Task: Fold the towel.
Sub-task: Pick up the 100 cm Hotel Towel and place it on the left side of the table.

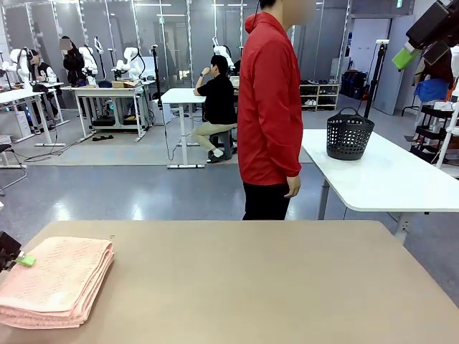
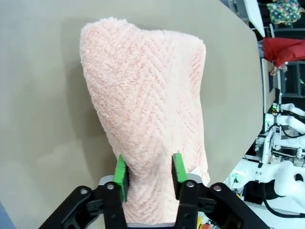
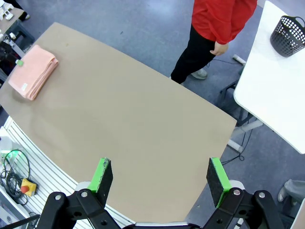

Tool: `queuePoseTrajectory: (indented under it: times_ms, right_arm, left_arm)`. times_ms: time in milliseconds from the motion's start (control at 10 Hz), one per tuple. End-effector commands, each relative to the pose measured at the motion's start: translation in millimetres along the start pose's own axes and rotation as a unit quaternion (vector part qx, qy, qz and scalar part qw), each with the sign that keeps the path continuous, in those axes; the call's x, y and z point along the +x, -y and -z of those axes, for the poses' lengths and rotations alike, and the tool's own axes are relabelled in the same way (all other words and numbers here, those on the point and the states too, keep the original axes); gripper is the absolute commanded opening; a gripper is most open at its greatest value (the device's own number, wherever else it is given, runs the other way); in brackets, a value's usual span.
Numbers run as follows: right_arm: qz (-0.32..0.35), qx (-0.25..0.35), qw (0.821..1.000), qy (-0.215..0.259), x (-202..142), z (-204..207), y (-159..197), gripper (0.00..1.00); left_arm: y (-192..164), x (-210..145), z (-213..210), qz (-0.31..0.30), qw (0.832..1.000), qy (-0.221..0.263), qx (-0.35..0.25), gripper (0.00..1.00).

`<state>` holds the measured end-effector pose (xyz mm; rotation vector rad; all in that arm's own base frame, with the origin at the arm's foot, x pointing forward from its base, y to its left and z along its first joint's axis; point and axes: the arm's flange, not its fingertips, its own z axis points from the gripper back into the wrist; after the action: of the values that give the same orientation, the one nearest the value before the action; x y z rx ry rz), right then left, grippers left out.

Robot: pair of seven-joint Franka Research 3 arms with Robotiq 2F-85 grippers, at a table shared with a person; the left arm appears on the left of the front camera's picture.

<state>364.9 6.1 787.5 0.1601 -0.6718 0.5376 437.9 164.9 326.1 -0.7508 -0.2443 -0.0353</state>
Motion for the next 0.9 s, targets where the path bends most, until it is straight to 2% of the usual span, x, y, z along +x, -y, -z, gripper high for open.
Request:
queuePoseTrajectory:
  times_ms: [0,100,200,500,600,800]
  right_arm:
    - [0.000,0.000,1.000,-0.002,0.3,-0.3,-0.3,1.00]
    - [0.000,0.000,1.000,-0.002,0.3,-0.3,-0.3,1.00]
    - [0.000,0.000,1.000,-0.002,0.3,-0.3,-0.3,1.00]
    - [0.000,0.000,1.000,-0.002,0.3,-0.3,-0.3,1.00]
    - [0.000,0.000,1.000,-0.002,0.3,-0.3,-0.3,1.00]
    - [0.000,0.000,1.000,-0.002,0.3,-0.3,-0.3,1.00]
  left_arm:
    - [9.9,4.3,-17.9,-0.018,0.999,-0.011,0.048,1.00]
    - [13.7,3.0,-25.4,-0.021,0.997,-0.013,0.072,0.87]
    - [24.3,1.5,-33.4,-0.014,0.997,-0.008,0.076,1.00]
    - [46.9,-6.1,-45.1,-0.009,0.995,-0.014,0.098,0.98]
    - [27.2,5.5,-42.6,-0.008,0.997,-0.002,0.074,0.98]
    - [27.2,5.5,-42.6,-0.008,0.997,-0.002,0.074,0.98]
